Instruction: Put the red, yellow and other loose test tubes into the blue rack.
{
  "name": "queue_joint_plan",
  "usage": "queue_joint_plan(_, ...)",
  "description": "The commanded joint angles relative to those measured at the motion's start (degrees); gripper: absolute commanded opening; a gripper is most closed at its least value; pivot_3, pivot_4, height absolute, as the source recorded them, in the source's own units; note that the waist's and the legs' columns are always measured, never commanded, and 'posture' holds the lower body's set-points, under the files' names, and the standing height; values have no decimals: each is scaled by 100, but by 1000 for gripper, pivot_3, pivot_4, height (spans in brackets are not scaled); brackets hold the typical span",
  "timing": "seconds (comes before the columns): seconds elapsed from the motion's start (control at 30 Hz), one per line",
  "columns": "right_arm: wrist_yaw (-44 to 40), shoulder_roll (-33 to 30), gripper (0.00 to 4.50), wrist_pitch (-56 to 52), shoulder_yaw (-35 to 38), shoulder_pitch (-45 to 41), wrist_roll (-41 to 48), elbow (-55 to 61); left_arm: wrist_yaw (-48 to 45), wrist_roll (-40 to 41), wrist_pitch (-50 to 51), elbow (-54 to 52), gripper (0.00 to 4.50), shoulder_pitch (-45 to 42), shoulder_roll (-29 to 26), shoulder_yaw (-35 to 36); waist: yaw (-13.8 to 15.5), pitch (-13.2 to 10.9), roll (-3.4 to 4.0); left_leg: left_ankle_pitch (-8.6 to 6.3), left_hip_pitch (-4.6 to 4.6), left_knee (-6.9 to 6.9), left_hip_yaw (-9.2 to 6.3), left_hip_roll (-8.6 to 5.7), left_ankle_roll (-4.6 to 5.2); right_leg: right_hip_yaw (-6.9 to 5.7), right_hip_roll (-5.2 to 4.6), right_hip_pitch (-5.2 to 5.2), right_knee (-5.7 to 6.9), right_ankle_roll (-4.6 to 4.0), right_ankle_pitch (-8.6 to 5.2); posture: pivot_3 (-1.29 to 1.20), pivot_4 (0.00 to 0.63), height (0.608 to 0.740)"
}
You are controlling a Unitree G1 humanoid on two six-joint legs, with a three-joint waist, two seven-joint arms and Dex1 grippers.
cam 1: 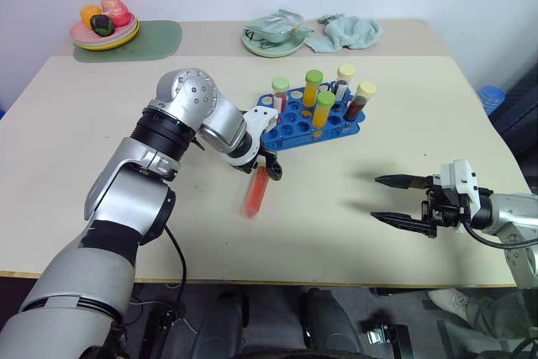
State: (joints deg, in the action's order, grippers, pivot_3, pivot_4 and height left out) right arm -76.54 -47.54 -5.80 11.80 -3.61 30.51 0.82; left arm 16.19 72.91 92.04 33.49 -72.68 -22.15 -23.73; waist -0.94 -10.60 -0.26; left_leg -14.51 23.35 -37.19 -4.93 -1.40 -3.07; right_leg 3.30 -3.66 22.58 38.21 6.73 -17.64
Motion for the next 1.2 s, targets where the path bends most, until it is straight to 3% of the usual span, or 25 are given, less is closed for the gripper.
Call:
queue_joint_plan(0.03, 58, 23, 3566, 26, 183, 23, 114, 210, 111, 58, 46, -53, 4500, -15, -45, 20, -2, 0, 0, 0, 0, 0, 0, 0, 0, 0, 0, 0, 0, 0, 0, 0, 150, 740)
queue_joint_plan(0.53, 100, 80, 3566, -8, 70, -143, 105, 183, 291, 56, 46, -183, 4500, 242, -57, -74, -5, 1, 1, 1, 0, 0, 1, 0, -1, 0, 0, 0, 0, 0, 0, 0, 150, 740)
queue_joint_plan(0.63, 113, 100, 3621, -14, 59, -145, 100, 194, 354, -40, 46, -143, 3279, 297, -61, -55, -3, 2, 1, 1, -1, 0, 0, 0, -1, 0, 0, -1, 1, 0, 0, 0, 150, 740)
queue_joint_plan(0.67, 114, 107, 3621, -13, 60, -136, 98, 200, 355, -64, 46, -139, 3279, 310, -60, -48, -1, 2, 1, 1, -1, 0, 0, 0, -1, 0, 0, -2, 0, 0, 0, 0, 150, 740)
queue_joint_plan(0.77, 121, 123, 3621, -29, 64, -129, 95, 219, 377, -122, 46, -170, 2293, 339, -50, -6, -6, 2, 2, 1, -2, -1, 0, 0, -1, 0, 0, -2, 1, 0, 0, 0, 150, 740)
queue_joint_plan(1.17, 10, 62, 3621, -165, 25, -306, 94, 163, 633, -137, 46, -270, 2293, 628, 54, 317, -9, 11, 9, 1, -9, -3, 0, 0, -1, 0, 0, -12, 1, 0, 0, 0, 150, 740)
queue_joint_plan(1.2, -8, 60, 3621, -176, 10, -338, 91, 150, 696, -161, 46, -304, 1755, 663, 72, 398, -8, 13, 10, 1, -11, -3, 1, 0, -1, 0, 0, -14, 1, 0, 0, 0, 150, 740)
